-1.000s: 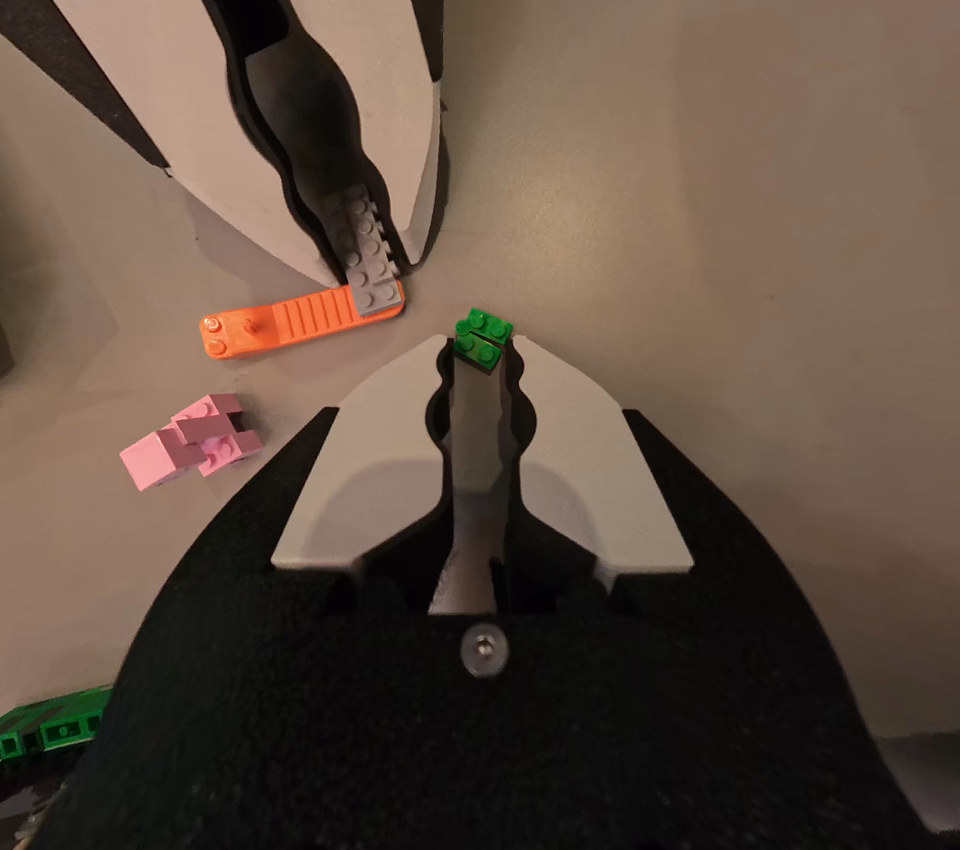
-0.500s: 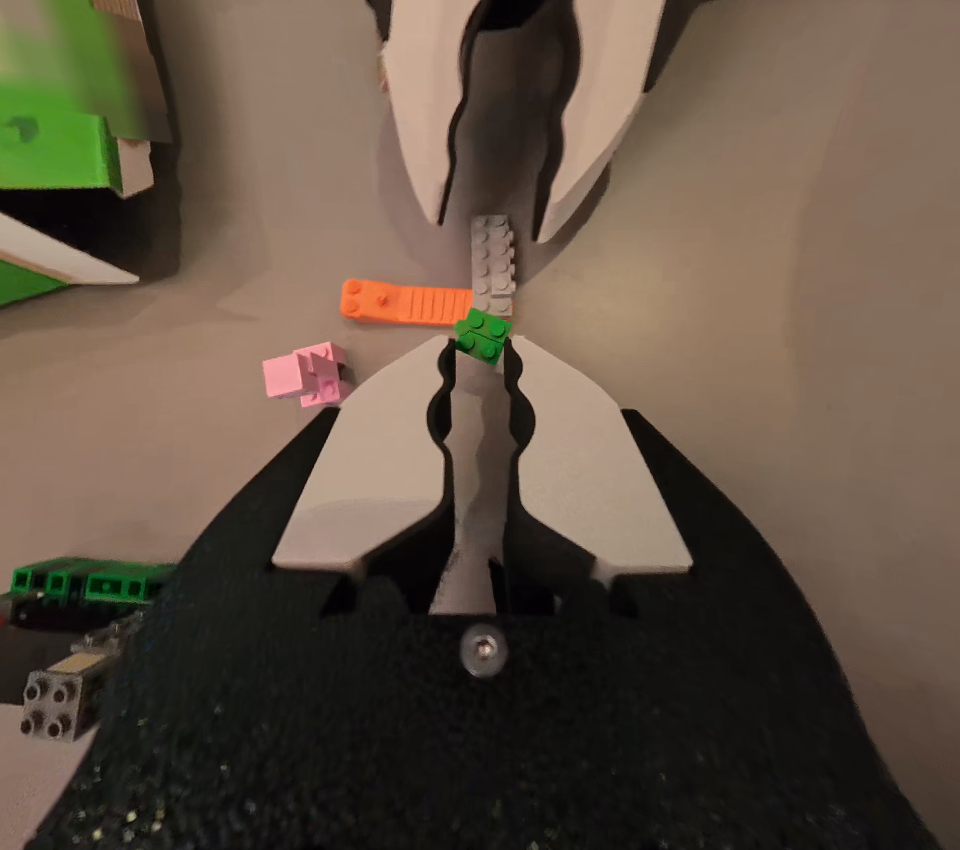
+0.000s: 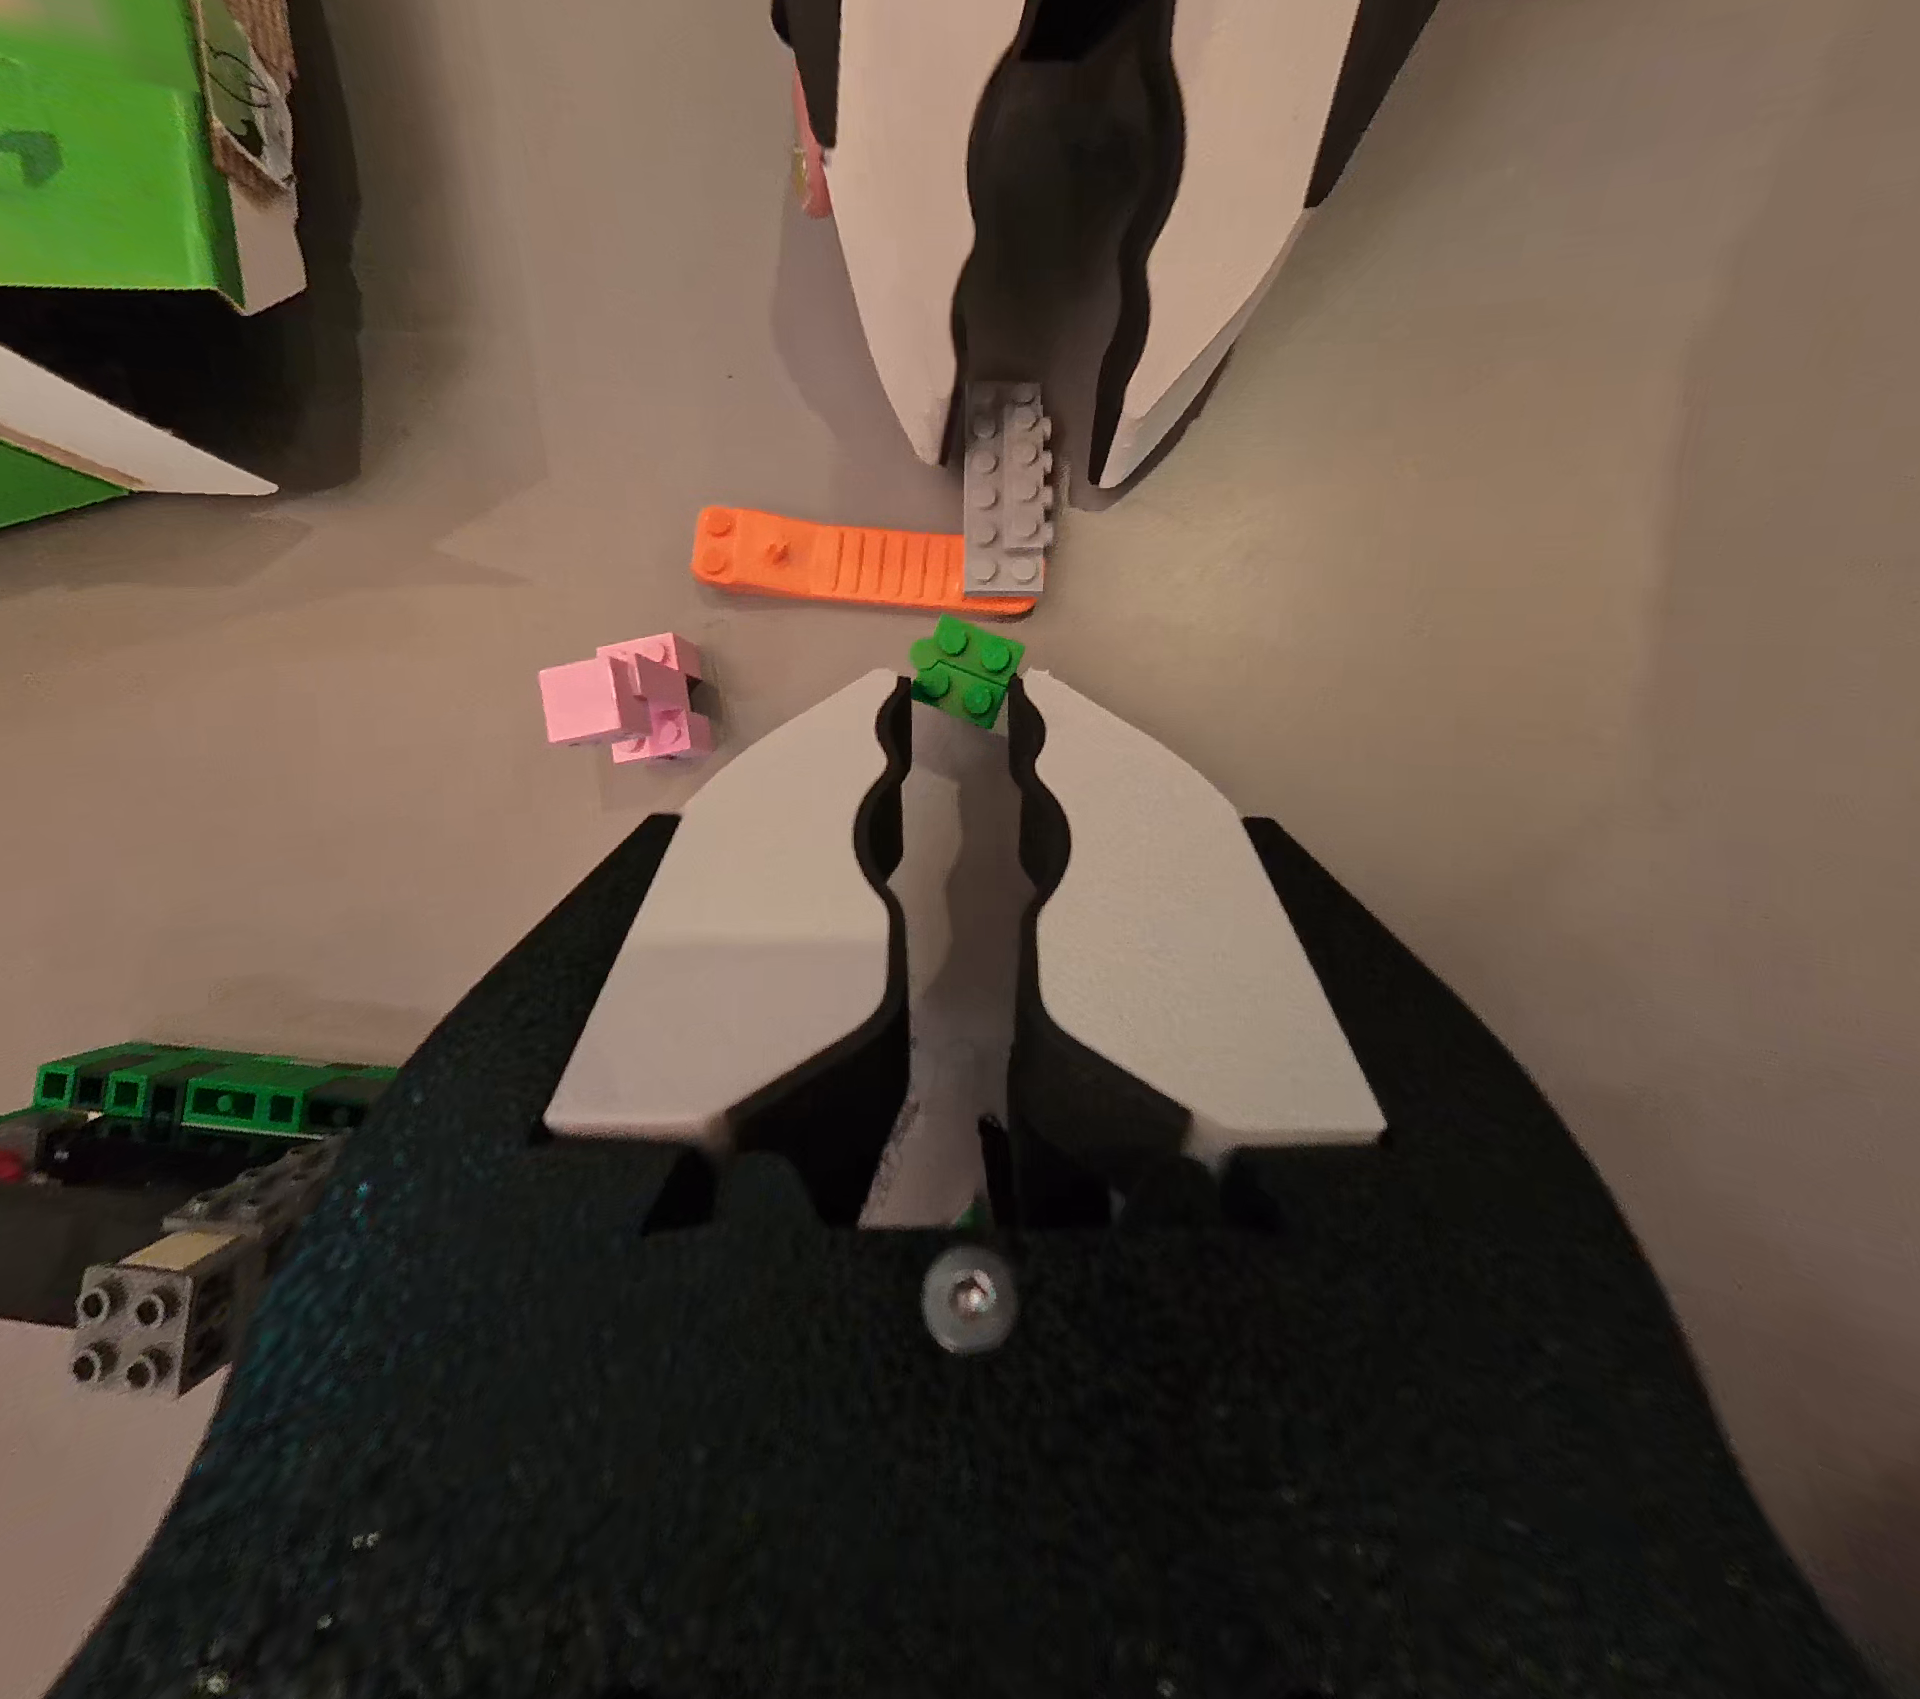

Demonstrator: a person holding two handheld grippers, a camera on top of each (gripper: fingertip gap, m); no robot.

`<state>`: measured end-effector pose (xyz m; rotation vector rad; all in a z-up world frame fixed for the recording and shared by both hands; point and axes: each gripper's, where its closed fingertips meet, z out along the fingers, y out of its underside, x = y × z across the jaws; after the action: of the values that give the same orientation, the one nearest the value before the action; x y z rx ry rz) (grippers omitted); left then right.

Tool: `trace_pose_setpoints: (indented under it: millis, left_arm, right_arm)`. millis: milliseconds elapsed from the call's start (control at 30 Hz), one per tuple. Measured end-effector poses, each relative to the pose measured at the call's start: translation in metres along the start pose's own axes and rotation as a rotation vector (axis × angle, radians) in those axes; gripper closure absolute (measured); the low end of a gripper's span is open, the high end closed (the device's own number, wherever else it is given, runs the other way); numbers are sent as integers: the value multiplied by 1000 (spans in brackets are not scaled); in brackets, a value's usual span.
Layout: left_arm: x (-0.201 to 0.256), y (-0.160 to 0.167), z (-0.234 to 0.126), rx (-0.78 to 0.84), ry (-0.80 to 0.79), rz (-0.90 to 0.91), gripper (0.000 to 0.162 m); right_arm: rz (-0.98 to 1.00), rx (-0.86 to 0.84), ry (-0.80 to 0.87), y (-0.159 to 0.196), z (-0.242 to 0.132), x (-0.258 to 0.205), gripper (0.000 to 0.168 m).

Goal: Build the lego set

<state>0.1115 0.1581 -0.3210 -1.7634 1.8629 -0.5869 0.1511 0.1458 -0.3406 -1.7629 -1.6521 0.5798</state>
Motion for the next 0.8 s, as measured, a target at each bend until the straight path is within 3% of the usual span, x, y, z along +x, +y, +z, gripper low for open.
trace_pose_setpoints:
  millis: [67, 400, 800]
  left_arm:
    - [0, 1, -1, -3, 0, 2, 145]
    - [-3, -3, -1, 18, -4, 3, 145]
    - [-17, -3, 12, -74, -64, -2, 145]
  right_arm:
    - [20, -27, -21, 2, 1, -2, 150]
    - [9, -55, 51, -1, -4, 12, 151]
    - [-6, -116, 45, 4, 3, 18, 151]
